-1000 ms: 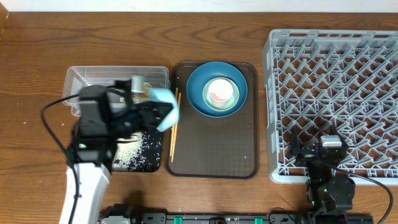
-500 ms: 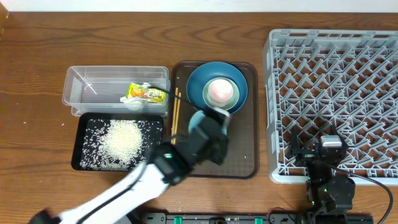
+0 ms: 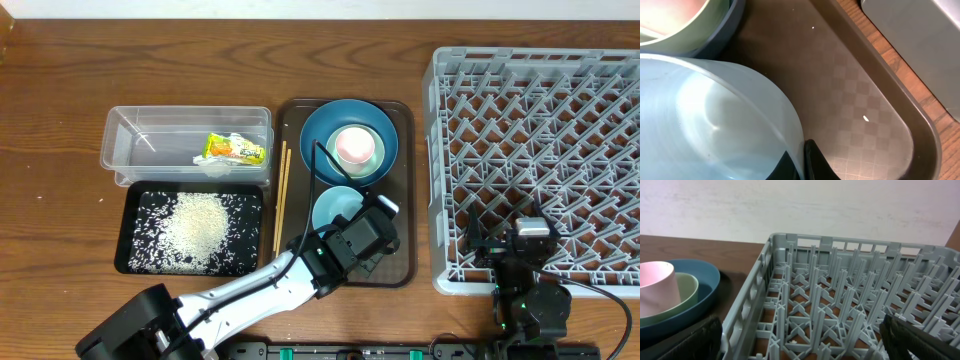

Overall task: Sort waste into correct bins and load items into the dishwasher rack
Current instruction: 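Release the bowl and raise the left gripper over the cup stack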

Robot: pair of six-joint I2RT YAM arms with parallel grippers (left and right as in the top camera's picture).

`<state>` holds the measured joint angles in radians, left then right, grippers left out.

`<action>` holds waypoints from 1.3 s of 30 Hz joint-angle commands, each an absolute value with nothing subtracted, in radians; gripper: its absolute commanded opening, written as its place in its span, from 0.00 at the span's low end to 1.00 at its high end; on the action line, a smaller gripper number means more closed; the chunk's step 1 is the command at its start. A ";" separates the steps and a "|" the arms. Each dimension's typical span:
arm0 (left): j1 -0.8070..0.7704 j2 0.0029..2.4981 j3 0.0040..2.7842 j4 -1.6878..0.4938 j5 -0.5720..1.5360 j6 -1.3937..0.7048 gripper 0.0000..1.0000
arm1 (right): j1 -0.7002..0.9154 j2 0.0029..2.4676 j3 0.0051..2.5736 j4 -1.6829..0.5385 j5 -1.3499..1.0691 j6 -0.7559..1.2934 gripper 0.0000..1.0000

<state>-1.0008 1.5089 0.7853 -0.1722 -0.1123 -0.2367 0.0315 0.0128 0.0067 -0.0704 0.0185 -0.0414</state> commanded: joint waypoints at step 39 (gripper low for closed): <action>-0.998 1.301 0.805 -0.288 -0.301 -0.214 0.29 | 0.031 0.013 0.006 -0.061 0.052 -0.077 0.99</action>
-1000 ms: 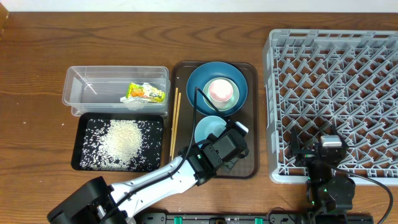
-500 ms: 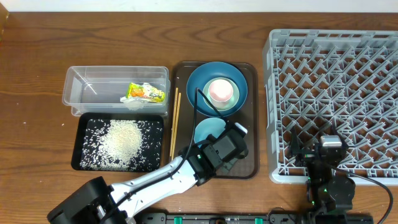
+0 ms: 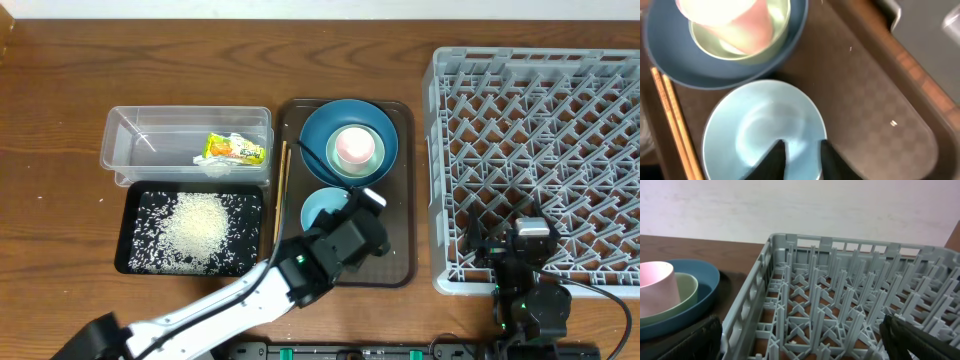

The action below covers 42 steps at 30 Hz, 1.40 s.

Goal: Sort waste into correct bins and load items into the dishwasher rack

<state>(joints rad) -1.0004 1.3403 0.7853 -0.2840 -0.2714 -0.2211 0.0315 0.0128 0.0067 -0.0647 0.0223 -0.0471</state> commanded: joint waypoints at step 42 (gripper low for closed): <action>-0.535 1.629 1.148 -0.298 0.094 -0.384 0.44 | 0.031 1.226 1.307 -0.826 -0.513 -0.079 0.99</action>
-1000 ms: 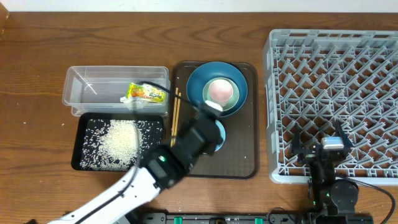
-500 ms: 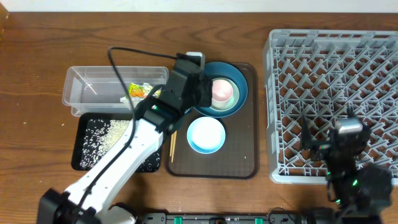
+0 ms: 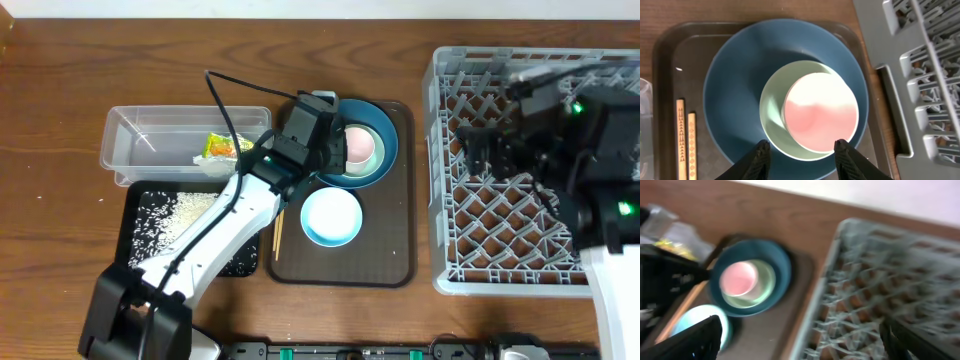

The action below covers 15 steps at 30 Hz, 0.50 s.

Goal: Sort waste into correct bins and load items into the dishwasher rack

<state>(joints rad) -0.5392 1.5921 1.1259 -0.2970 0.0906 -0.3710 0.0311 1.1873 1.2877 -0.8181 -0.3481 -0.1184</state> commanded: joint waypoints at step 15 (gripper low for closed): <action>-0.535 1.744 1.147 -0.249 0.123 -0.384 0.33 | 0.031 1.364 1.307 -0.867 -0.498 -0.110 0.99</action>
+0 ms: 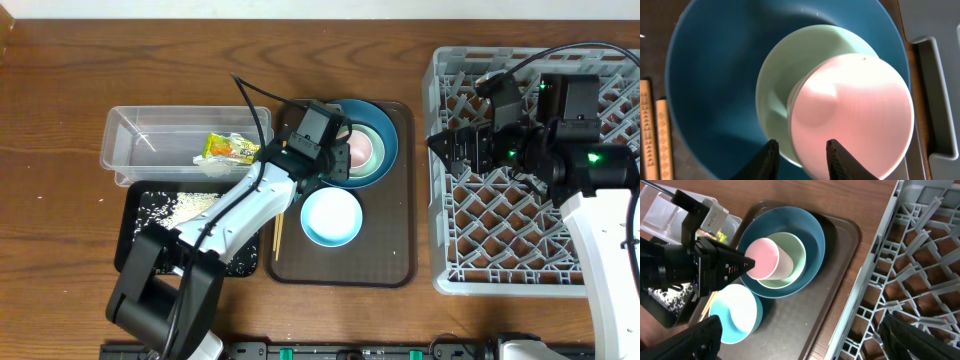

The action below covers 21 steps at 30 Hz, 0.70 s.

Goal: Sort waste into correct bins and load items into the dishwasher rack

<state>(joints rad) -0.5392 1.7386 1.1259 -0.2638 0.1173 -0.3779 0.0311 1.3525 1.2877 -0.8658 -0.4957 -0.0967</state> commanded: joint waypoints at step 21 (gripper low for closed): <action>-0.535 1.745 1.124 -0.218 0.120 -0.384 0.22 | 0.031 1.380 1.307 -0.882 -0.415 -0.110 0.99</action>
